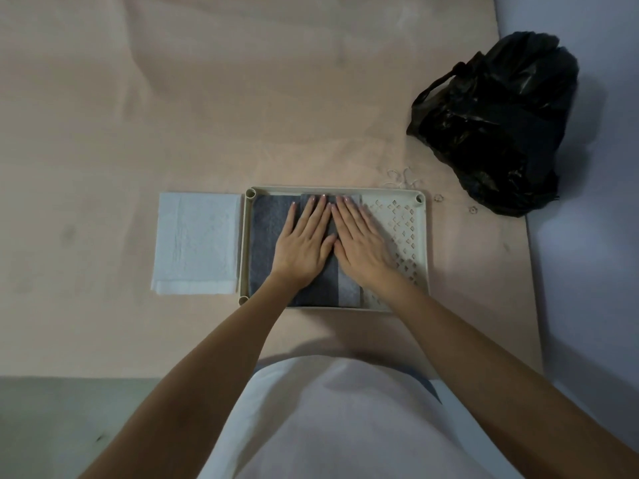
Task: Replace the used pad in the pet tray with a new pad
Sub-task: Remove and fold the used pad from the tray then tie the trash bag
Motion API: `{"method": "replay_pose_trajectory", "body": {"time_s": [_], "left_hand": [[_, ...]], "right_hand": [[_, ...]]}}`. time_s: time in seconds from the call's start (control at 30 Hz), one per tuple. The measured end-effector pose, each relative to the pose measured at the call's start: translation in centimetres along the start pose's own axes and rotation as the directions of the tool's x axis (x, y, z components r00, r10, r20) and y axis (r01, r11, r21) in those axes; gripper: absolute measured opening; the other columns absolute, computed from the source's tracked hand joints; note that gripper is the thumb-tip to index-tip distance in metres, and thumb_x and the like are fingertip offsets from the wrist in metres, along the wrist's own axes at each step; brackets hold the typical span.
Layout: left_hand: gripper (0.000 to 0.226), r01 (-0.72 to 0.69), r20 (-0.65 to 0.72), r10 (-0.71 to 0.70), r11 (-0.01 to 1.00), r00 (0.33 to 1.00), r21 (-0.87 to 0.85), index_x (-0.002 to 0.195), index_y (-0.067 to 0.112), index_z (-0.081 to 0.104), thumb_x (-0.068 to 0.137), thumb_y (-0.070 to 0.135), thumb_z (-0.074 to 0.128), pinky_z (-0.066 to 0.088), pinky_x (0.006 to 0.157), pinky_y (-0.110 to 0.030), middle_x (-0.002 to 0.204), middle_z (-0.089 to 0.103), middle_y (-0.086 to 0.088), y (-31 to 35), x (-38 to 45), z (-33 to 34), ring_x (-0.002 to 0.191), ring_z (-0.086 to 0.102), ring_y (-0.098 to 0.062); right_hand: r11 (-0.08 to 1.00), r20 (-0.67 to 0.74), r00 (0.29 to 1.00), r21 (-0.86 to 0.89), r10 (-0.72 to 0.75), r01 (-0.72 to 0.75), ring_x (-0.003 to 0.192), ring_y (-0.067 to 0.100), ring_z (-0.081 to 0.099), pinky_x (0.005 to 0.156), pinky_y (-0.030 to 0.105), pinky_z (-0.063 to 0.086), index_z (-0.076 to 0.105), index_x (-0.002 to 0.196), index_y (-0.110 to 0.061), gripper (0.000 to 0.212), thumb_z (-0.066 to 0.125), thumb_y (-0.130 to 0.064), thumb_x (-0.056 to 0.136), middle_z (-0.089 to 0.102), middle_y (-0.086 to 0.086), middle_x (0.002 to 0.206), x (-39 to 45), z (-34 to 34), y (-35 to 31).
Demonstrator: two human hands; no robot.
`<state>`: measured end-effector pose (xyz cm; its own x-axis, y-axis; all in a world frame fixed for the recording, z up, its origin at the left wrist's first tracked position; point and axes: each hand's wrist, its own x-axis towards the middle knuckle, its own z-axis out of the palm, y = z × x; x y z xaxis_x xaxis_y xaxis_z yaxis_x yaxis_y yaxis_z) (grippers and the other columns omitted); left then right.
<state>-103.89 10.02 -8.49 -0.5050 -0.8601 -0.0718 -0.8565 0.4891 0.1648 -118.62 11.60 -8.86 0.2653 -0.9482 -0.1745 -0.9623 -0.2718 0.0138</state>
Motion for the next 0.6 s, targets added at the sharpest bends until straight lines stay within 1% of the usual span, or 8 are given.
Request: {"method": "replay_pose_trajectory", "body": {"time_s": [0.1,0.17,0.3,0.4,0.53,0.6], "left_hand": [[0.058,0.016,0.011,-0.015,1.0,1.0,-0.015,0.146,0.004,0.03,0.099,0.037,0.019,0.015,0.118,-0.049,0.153,0.028,-0.012,0.0,0.2,0.1,0.143,0.023,-0.025],[0.058,0.049,0.01,-0.049,0.999,0.999,-0.008,0.146,0.004,0.03,0.099,0.036,0.019,0.015,0.118,-0.049,0.153,0.028,-0.012,0.0,0.2,0.2,0.143,0.024,-0.025],[0.058,0.155,-0.005,-0.155,0.988,0.988,-0.016,0.146,0.003,0.03,0.098,0.034,0.018,0.012,0.118,-0.048,0.153,0.028,-0.012,0.3,0.0,0.2,0.143,0.024,-0.023],[0.059,0.212,0.004,-0.212,0.977,0.977,-0.017,0.146,0.003,0.028,0.098,0.035,0.018,0.01,0.118,-0.046,0.154,0.027,-0.01,0.4,0.0,0.1,0.144,0.023,-0.023],[0.063,0.267,0.031,-0.267,0.963,0.963,-0.015,0.15,0.006,0.017,0.097,0.041,0.01,-0.001,0.119,-0.042,0.158,0.016,-0.008,0.5,0.0,0.0,0.146,0.01,-0.021],[0.065,0.253,0.021,-0.252,0.967,0.967,-0.03,0.15,0.005,0.014,0.098,0.044,0.012,-0.003,0.12,-0.041,0.158,0.012,-0.009,0.1,-0.1,-0.1,0.147,0.008,-0.022]], "right_hand": [[0.999,0.028,0.999,0.019,0.028,-0.029,0.147,0.024,-0.004,0.119,0.043,0.007,-0.004,0.147,-0.004,0.063,0.001,-0.039,0.095,-0.001,0.013,0.158,0.2,0.5,0.1],[0.999,0.032,0.999,0.022,0.042,-0.043,0.147,0.025,-0.003,0.119,0.043,0.007,-0.004,0.147,-0.004,0.063,0.002,-0.04,0.096,0.0,0.014,0.158,0.2,0.5,0.1],[0.988,0.011,0.994,0.107,0.11,-0.111,0.147,0.026,0.003,0.12,0.041,0.008,0.008,0.149,0.0,0.066,0.013,-0.041,0.097,0.007,0.016,0.157,-0.1,0.1,0.0],[0.988,0.025,0.993,0.106,0.113,-0.115,0.147,0.026,0.001,0.12,0.041,0.005,0.007,0.149,0.0,0.067,0.015,-0.043,0.098,0.005,0.016,0.158,-0.3,-0.1,0.1],[0.991,0.045,0.995,0.098,0.089,-0.094,0.147,0.024,-0.001,0.12,0.04,0.002,0.004,0.149,-0.002,0.066,0.023,-0.043,0.1,0.001,0.014,0.158,-0.3,-0.4,0.5],[0.99,0.034,0.996,0.115,0.08,-0.084,0.147,0.024,0.0,0.12,0.041,0.003,0.006,0.149,-0.002,0.066,0.026,-0.042,0.1,0.003,0.014,0.158,-0.7,-0.7,1.3]]}}
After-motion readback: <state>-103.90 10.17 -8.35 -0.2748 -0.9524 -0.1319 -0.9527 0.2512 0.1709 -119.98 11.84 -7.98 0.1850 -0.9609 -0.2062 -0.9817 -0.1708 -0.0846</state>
